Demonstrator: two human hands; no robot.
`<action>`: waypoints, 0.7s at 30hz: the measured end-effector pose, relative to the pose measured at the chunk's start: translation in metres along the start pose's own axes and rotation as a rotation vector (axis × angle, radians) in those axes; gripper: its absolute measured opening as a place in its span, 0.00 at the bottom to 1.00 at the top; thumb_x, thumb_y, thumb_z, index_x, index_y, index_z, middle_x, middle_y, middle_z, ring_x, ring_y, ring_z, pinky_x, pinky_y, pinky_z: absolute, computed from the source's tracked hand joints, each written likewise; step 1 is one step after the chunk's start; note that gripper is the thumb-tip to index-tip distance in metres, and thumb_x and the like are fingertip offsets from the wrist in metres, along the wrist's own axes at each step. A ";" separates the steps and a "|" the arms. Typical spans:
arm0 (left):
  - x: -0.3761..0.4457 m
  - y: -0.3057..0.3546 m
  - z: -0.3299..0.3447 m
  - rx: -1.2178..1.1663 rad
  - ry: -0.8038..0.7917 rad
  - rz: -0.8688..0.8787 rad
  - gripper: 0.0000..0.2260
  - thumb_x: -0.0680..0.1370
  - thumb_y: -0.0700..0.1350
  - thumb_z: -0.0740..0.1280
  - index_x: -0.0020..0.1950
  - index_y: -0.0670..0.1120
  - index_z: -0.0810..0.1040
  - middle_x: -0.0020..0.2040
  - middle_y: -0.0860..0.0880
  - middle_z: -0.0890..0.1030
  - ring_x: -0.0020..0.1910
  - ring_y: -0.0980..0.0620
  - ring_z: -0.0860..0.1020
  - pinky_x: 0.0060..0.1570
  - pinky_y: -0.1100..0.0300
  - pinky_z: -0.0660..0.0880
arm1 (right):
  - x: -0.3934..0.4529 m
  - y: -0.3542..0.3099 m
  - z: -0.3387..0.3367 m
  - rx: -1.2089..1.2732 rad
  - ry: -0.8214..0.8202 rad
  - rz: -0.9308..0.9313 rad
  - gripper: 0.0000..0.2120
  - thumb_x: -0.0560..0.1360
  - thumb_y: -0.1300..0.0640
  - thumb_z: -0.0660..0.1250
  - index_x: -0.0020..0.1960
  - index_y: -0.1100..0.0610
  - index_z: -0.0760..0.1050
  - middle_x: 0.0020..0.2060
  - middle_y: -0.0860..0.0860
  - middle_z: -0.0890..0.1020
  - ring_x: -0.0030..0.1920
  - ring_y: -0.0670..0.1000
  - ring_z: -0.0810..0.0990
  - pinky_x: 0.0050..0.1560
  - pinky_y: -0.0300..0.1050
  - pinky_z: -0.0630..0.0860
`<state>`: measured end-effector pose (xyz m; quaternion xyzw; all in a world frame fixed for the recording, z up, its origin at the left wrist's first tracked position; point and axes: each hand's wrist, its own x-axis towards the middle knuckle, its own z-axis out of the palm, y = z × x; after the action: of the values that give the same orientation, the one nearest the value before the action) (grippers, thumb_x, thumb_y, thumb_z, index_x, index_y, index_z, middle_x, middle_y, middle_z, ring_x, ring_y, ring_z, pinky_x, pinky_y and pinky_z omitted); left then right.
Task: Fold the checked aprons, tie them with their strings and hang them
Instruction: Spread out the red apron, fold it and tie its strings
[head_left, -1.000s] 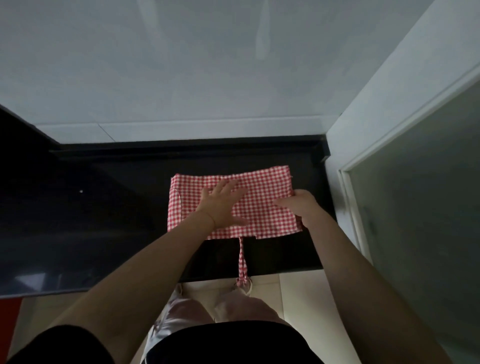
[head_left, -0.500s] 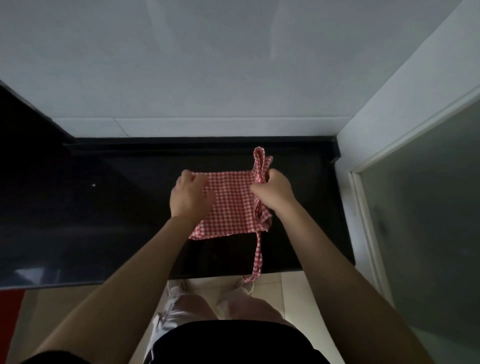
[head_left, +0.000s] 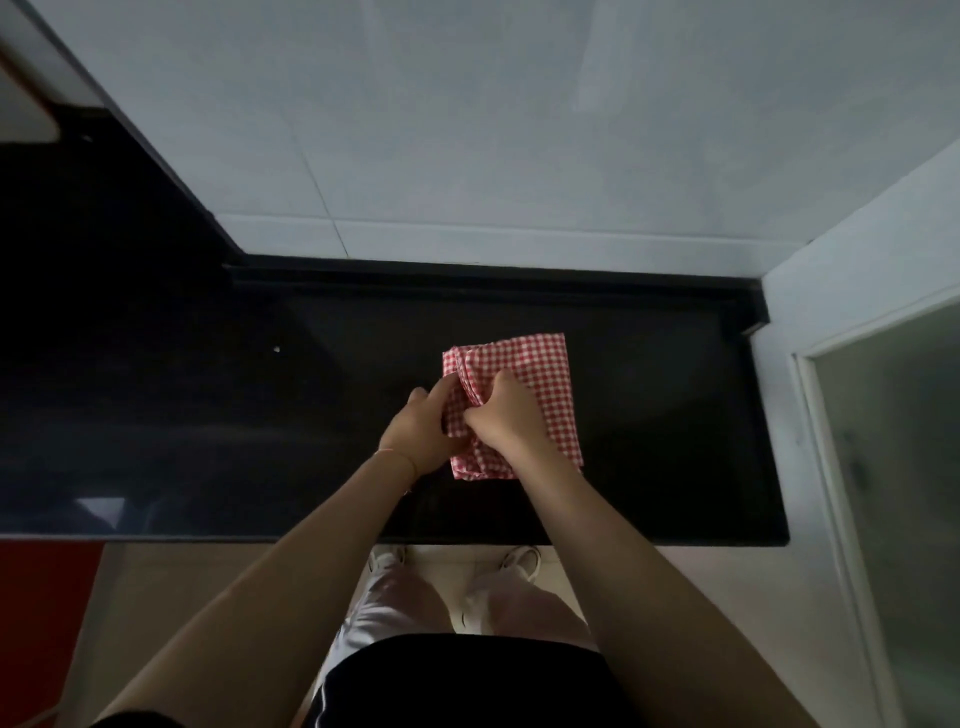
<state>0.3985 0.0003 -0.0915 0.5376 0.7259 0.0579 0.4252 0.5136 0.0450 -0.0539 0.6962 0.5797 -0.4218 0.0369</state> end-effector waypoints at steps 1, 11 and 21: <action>0.000 0.002 0.002 0.045 -0.001 -0.010 0.35 0.75 0.50 0.70 0.77 0.56 0.55 0.63 0.45 0.69 0.57 0.41 0.76 0.56 0.48 0.76 | 0.000 -0.001 0.003 -0.002 0.017 0.003 0.28 0.77 0.53 0.68 0.73 0.56 0.62 0.60 0.55 0.77 0.57 0.54 0.79 0.60 0.52 0.77; -0.002 -0.014 -0.028 -0.233 0.306 0.077 0.18 0.76 0.36 0.65 0.65 0.46 0.73 0.56 0.47 0.76 0.55 0.49 0.77 0.52 0.57 0.76 | 0.003 0.003 0.008 0.200 -0.204 0.033 0.17 0.80 0.52 0.62 0.67 0.54 0.68 0.54 0.51 0.79 0.50 0.49 0.79 0.53 0.48 0.77; 0.009 0.047 0.010 -0.035 0.112 0.396 0.16 0.84 0.43 0.56 0.68 0.41 0.74 0.74 0.45 0.68 0.75 0.51 0.60 0.76 0.55 0.51 | -0.003 0.042 -0.028 0.262 -0.502 -0.025 0.19 0.78 0.59 0.65 0.68 0.54 0.71 0.60 0.53 0.79 0.60 0.53 0.79 0.66 0.53 0.74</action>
<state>0.4387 0.0233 -0.0772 0.6582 0.6274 0.1830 0.3736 0.5641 0.0447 -0.0521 0.5615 0.5016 -0.6527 0.0840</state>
